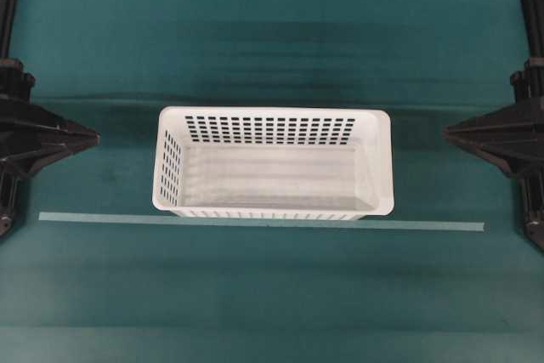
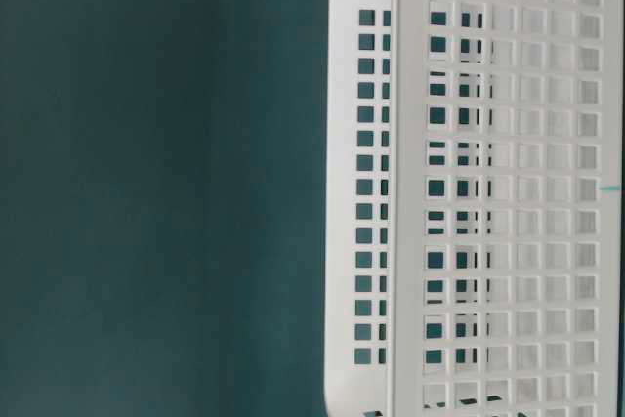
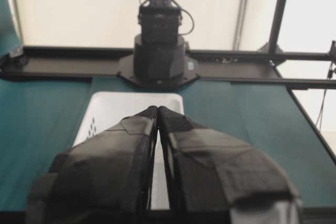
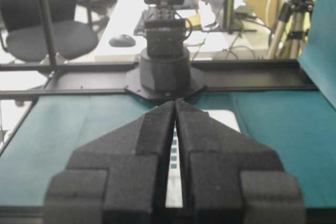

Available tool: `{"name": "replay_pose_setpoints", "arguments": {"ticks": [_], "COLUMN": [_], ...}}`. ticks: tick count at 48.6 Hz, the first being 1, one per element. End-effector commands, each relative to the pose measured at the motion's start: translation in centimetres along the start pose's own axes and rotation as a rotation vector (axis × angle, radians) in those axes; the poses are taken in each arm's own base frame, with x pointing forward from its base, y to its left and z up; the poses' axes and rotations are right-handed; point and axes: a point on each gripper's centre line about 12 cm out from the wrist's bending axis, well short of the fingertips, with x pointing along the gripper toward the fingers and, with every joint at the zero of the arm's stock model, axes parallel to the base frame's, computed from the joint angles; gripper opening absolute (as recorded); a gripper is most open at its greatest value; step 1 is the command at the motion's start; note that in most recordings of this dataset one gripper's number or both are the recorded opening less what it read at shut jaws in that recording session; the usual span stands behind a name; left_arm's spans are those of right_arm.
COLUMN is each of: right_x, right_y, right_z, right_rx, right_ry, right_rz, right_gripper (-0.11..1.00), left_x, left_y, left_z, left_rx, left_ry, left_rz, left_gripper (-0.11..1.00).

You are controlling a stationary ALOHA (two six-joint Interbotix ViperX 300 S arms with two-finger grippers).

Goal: Lift the white basket with both hands.
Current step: 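Move both grippers from rest toward the basket's left and right short ends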

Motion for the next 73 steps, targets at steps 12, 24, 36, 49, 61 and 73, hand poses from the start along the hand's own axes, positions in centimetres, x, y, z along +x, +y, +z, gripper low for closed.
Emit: {"name": "replay_pose_setpoints", "arguments": {"ticks": [12, 24, 36, 49, 61, 73], "right_x": [0.5, 2.7, 5.8, 9.4, 11.0, 9.4], "right_y": [-0.2, -1.0, -1.6, -1.4, -2.6, -3.8], "right_z": [0.0, 1.0, 0.4, -1.3, -3.0, -4.6], "right_rx": [0.099, 0.451, 0.83, 1.051, 1.202, 1.14], "right_ry": [0.007, 0.134, 0.406, 0.702, 0.875, 1.147], "right_rz": [-0.014, -0.088, -0.214, -0.361, -0.565, -0.821], "right_gripper": [0.03, 0.03, 0.03, 0.03, 0.03, 0.03], "left_x": [1.2, 1.9, 3.6, 4.6, 4.8, 4.2], "left_y": [-0.2, -0.2, -0.1, 0.6, 1.7, 2.1], "left_z": [-0.2, 0.5, 2.2, 2.2, -0.3, -2.1], "left_rx": [-0.07, -0.221, -0.606, -1.049, -1.348, -1.337], "left_ry": [0.031, 0.049, 0.185, 0.322, 0.462, 0.664], "left_rz": [-0.012, -0.007, 0.051, 0.221, 0.487, 0.697], "left_gripper": [-0.04, -0.04, -0.04, -0.04, -0.04, -0.04]}}
